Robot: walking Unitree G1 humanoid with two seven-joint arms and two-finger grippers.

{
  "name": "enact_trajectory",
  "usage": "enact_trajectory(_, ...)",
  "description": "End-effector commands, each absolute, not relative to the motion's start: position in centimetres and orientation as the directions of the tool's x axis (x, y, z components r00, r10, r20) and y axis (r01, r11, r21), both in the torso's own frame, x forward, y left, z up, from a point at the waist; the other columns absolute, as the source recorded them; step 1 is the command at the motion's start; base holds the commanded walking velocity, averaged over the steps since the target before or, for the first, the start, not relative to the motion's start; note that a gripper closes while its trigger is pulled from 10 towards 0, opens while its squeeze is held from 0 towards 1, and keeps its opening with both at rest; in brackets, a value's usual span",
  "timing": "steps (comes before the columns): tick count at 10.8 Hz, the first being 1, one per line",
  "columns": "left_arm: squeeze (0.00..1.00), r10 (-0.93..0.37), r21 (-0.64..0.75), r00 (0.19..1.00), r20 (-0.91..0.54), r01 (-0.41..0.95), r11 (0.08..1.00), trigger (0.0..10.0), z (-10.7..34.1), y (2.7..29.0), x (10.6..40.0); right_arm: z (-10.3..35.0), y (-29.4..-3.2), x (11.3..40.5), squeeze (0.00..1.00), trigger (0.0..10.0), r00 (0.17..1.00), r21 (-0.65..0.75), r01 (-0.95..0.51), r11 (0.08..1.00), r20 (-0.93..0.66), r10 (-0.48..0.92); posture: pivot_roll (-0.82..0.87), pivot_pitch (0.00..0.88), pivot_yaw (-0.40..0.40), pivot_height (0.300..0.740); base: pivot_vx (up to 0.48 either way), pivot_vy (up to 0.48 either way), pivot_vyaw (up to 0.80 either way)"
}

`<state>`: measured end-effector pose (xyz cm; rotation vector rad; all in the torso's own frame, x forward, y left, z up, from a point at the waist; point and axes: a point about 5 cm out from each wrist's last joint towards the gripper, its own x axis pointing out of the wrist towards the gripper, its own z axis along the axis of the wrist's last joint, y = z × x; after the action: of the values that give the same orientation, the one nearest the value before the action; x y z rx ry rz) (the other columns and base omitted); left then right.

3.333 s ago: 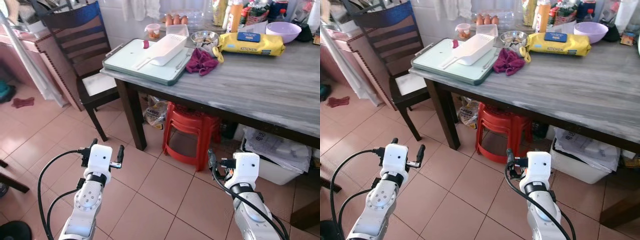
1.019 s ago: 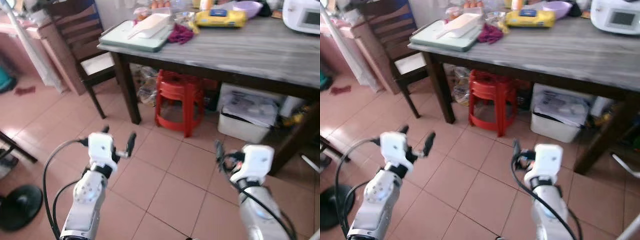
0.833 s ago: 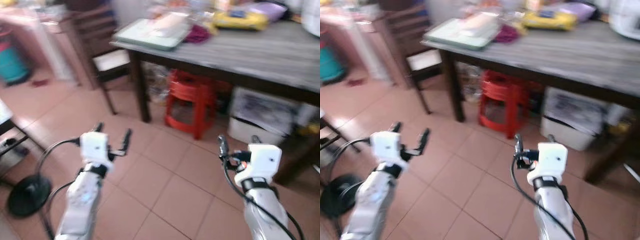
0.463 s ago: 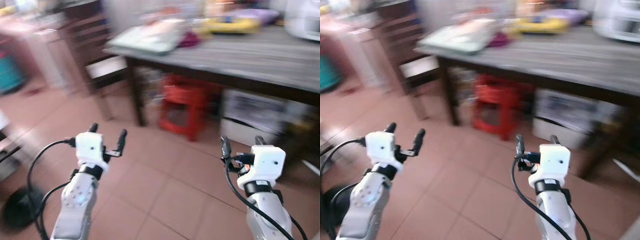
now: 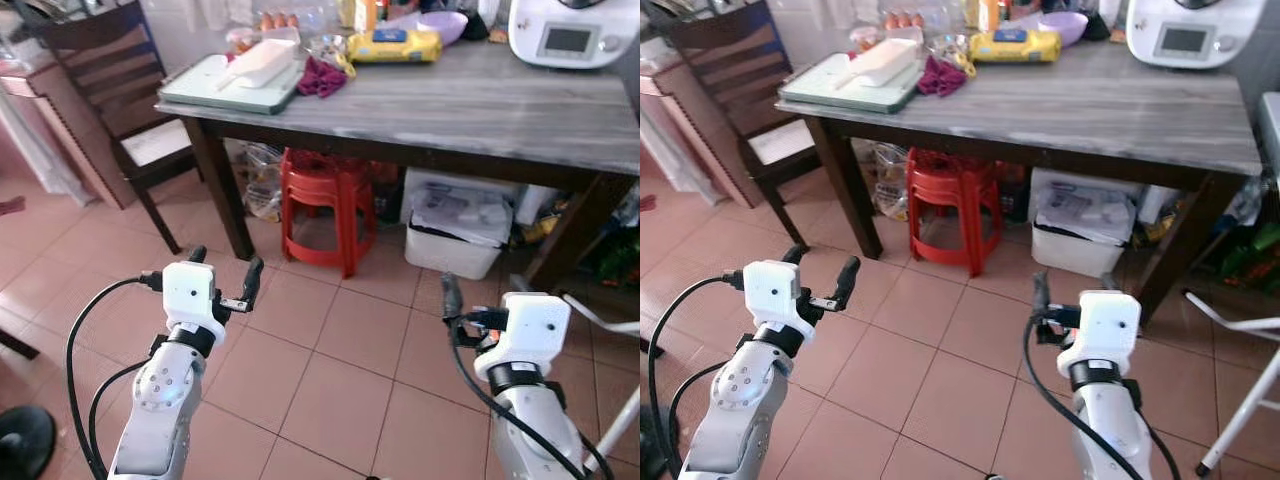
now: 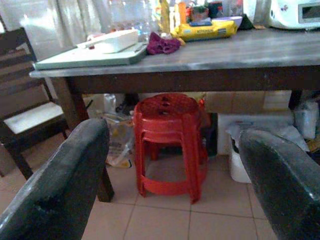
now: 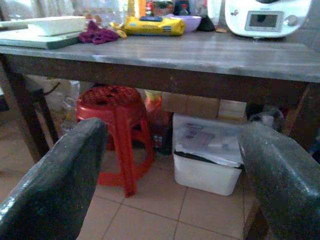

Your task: Setting the table

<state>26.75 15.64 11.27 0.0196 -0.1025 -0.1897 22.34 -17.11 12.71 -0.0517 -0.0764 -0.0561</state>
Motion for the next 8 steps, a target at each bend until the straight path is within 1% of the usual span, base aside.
enact_trajectory(1, 0.00, -0.185, 0.040, 0.977, 0.102, 0.181, 0.983, 10.0, 11.58, 15.98, 26.75, 12.69, -16.86, 22.42, 0.00, 10.0, 0.997, -0.039, 0.045, 0.998, 0.069, -0.042, -0.10, 0.050, 0.110, 0.740, 0.000, -0.251, -0.80)
enact_trajectory(5, 0.00, -0.180, 0.040, 0.980, 0.087, 0.177, 0.983, 10.0, 11.32, 16.09, 26.65, 12.52, -16.55, 22.48, 0.00, 10.0, 0.998, -0.040, 0.033, 0.999, 0.062, -0.031, -0.11, 0.056, 0.113, 0.740, 0.000, -0.311, -0.75)
enact_trajectory(8, 0.00, -0.185, 0.043, 0.980, 0.081, 0.182, 0.982, 10.0, 11.17, 15.98, 26.69, 12.47, -16.59, 22.52, 0.00, 10.0, 0.998, -0.038, 0.032, 0.999, 0.058, -0.030, -0.11, 0.056, 0.113, 0.740, 0.000, -0.305, -0.47)
